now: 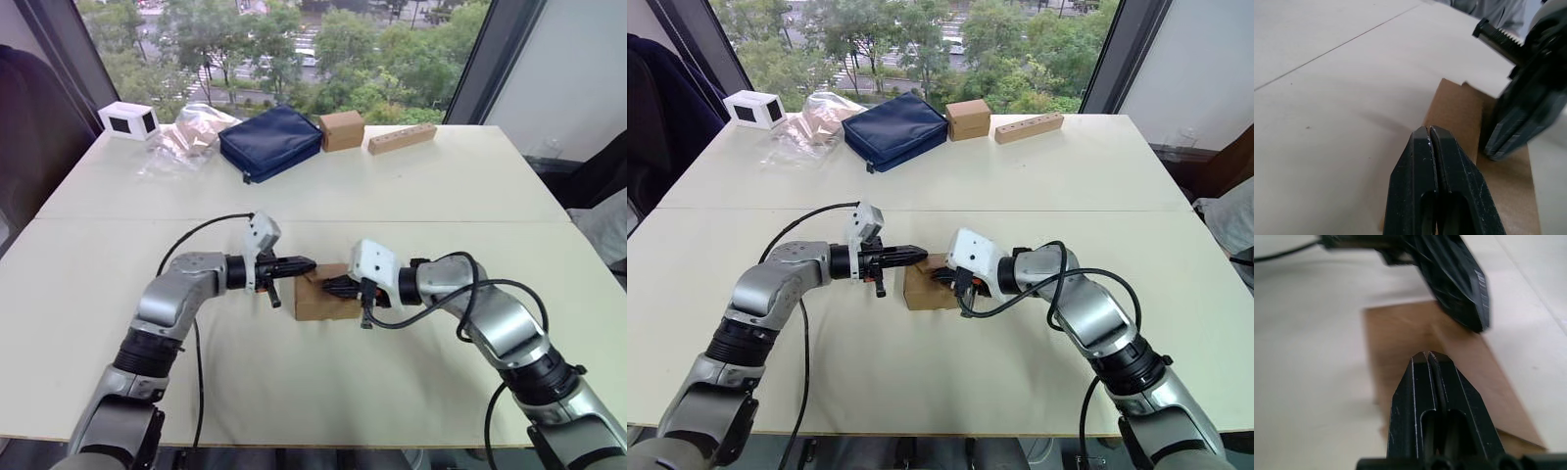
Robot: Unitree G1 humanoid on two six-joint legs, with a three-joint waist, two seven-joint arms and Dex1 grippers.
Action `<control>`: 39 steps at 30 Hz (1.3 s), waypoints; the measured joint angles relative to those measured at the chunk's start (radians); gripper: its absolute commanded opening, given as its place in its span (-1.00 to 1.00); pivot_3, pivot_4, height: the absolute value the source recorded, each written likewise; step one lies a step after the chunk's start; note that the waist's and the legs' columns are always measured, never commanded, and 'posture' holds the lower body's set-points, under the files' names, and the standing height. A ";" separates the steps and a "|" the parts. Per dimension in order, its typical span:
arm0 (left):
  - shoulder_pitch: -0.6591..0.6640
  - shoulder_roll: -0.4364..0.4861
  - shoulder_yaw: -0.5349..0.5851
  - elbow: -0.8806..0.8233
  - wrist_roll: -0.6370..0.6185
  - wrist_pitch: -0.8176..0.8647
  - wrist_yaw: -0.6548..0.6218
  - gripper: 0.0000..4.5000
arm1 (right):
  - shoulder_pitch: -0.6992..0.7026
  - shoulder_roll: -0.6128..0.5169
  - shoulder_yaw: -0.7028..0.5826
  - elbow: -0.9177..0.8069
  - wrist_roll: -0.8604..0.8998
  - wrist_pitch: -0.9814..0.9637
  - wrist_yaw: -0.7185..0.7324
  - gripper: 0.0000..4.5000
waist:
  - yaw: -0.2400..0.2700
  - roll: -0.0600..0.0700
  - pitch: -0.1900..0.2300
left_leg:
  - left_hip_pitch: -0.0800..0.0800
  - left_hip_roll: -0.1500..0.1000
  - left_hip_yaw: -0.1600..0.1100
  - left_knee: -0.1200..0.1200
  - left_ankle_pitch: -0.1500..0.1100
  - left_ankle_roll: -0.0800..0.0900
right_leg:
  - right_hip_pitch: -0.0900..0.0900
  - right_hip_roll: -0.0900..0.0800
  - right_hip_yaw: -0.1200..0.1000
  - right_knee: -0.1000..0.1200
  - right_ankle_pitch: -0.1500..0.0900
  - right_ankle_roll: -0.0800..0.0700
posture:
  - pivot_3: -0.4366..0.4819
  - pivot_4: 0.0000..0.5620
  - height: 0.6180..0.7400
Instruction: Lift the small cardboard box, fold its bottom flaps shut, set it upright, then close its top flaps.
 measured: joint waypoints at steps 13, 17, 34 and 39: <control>-0.005 0.015 -0.007 -0.050 0.014 0.001 -0.010 -0.99 | 0.018 0.000 -0.164 -0.023 0.136 0.080 -0.023 -1.00 | 0.000 0.000 0.000 | 0.000 0.000 0.000 0.000 0.000 0.000 | 0.001 0.000 0.000 0.000 0.000 0.000 | -0.05 -0.47 1.00; -0.026 0.015 0.056 -0.118 -0.066 0.083 0.005 -0.99 | 0.010 0.012 -0.229 -0.012 0.170 0.088 -0.048 -1.00 | -0.001 0.000 0.000 | 0.000 0.000 0.000 0.000 0.000 0.000 | 0.000 0.000 0.000 0.000 0.000 0.000 | -0.05 -0.47 1.00; 0.001 0.034 -0.027 -0.152 -0.021 0.065 0.023 -0.99 | -0.017 0.036 -0.085 0.088 0.063 0.003 -0.081 -1.00 | -0.001 0.000 0.000 | 0.000 0.000 0.000 0.000 0.000 0.000 | 0.000 0.000 0.000 0.000 0.000 0.000 | -0.05 -0.47 1.00; 0.013 0.040 -0.058 -0.151 0.013 0.046 0.022 -0.99 | -0.013 0.034 -0.053 0.091 0.032 0.003 -0.082 -1.00 | -0.001 0.000 0.000 | 0.000 0.000 0.000 0.000 0.000 0.000 | 0.000 0.000 0.000 0.000 0.000 0.000 | -0.05 -0.47 1.00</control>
